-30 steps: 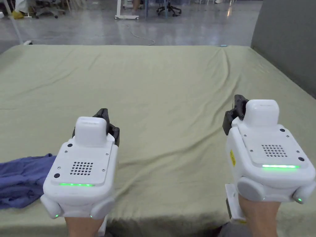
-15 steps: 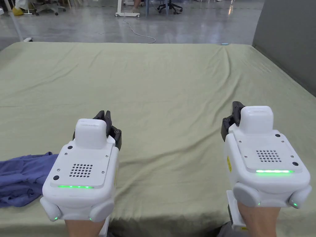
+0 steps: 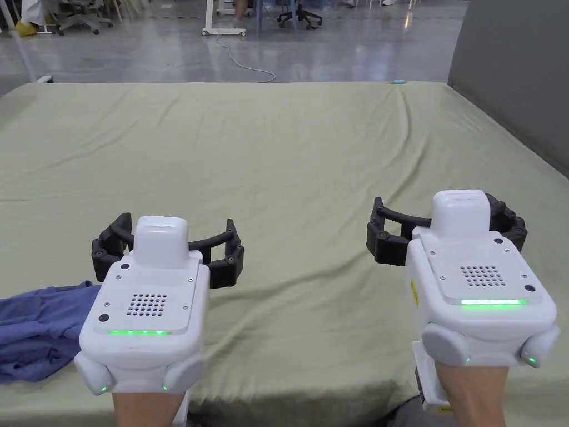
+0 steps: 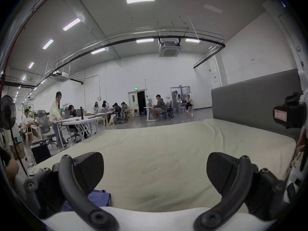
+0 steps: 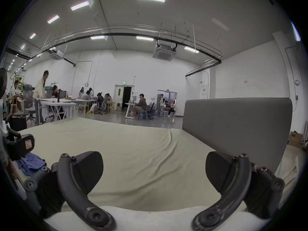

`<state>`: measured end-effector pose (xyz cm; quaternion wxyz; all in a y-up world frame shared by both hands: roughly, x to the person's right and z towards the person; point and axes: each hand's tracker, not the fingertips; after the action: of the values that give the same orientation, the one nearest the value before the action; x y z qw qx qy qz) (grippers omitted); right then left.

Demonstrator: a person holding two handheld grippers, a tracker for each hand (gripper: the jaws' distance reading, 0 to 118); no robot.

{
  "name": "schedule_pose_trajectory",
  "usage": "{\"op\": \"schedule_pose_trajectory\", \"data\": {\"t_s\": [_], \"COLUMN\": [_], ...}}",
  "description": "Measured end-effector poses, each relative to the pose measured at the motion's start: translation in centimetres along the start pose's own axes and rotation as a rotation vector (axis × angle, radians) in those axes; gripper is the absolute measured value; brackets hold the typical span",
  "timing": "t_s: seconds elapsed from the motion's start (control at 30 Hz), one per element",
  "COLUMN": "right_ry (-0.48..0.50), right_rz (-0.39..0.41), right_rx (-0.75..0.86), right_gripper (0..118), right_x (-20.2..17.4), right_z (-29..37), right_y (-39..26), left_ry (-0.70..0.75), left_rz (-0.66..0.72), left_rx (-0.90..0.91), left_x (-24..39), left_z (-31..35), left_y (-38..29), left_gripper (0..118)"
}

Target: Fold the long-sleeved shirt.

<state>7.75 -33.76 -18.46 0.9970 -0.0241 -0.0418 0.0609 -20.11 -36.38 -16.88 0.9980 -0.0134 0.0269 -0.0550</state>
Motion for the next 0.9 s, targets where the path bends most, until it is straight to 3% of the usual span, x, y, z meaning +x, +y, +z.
{"op": "schedule_pose_trajectory", "data": {"t_s": [0.2, 0.9], "right_ry": [-0.001, 0.001], "right_rz": [-0.042, -0.003], "right_rx": [-0.013, -0.004], "right_gripper": [118, 118], "right_x": [1.0, 1.2], "right_z": [-0.3, -0.2], "right_y": [-0.1, -0.1], "left_ry": [-0.010, -0.035], "left_rz": [0.027, 0.052], "left_rx": [-0.008, 0.009], "left_x": [-0.5, -0.1], "left_z": [0.3, 0.6], "left_y": [0.4, 1.6], "left_gripper": [118, 118]}}
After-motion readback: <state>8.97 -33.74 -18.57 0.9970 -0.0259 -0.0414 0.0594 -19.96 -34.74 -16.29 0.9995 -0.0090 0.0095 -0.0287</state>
